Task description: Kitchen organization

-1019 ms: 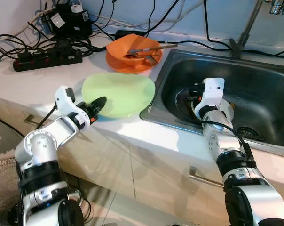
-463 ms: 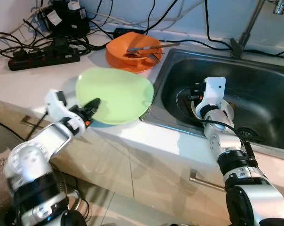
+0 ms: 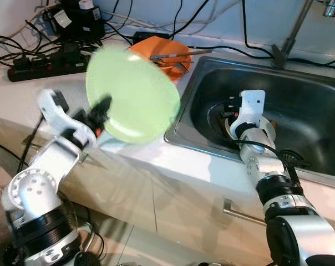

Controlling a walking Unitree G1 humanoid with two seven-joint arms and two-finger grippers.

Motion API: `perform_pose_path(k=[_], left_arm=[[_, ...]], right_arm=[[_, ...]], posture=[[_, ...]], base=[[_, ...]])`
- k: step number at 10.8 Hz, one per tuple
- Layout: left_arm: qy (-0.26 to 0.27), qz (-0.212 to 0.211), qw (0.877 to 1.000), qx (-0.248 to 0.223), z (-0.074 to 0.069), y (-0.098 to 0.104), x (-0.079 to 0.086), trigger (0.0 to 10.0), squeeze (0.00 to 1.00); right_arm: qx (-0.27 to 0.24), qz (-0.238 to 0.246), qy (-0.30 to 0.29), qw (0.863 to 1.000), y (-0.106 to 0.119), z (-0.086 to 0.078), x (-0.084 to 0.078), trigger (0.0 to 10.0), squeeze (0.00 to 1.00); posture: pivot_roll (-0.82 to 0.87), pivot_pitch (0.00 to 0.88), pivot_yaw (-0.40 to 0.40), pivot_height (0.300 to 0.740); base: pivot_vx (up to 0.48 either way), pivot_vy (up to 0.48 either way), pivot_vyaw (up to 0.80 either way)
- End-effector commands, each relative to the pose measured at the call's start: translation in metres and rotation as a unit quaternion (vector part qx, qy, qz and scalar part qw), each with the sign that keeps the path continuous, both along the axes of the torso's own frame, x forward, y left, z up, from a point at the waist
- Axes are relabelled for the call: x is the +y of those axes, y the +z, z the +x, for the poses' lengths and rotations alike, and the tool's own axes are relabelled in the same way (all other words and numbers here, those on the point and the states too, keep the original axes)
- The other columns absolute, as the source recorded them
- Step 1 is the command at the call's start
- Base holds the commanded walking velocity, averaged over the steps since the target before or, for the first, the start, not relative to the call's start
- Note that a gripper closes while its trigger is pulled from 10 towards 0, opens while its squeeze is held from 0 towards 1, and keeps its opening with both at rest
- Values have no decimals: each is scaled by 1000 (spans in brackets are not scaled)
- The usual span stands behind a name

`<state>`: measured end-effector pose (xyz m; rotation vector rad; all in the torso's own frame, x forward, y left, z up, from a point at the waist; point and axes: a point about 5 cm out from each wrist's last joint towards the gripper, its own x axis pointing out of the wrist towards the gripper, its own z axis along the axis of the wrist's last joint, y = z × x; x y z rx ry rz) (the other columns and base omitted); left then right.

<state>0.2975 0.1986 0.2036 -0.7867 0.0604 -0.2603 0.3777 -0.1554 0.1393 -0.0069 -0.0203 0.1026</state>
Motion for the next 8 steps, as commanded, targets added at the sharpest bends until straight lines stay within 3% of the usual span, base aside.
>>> perform_pose_path(k=[1,5,6,7,8], left_arm=[[-11,-14,998,-63,2,21,-6,10000,0],[-29,-68,990,-119,19,32,-28,10000,0],[-25,-84,987,-135,26,34,-31,10000,0],[-26,-84,987,-135,32,31,-36,10000,0],[-27,-85,987,-136,38,29,-41,10000,0]], right_arm=[[29,-1,-2,1000,-13,-4,-2,10000,0],[17,22,-15,1000,-8,-2,-7,10000,0],[8,33,-13,999,-4,-1,-7,10000,82],[2,53,-11,999,0,-1,-6,10000,1000],[-4,92,-13,996,3,0,-7,10000,1000]], posture=[[135,29,23,740],[113,13,25,740],[107,8,29,740],[102,0,29,740],[100,0,30,740]], base=[[0,0,0],[0,0,0],[0,0,0],[0,0,0],[0,0,0]])
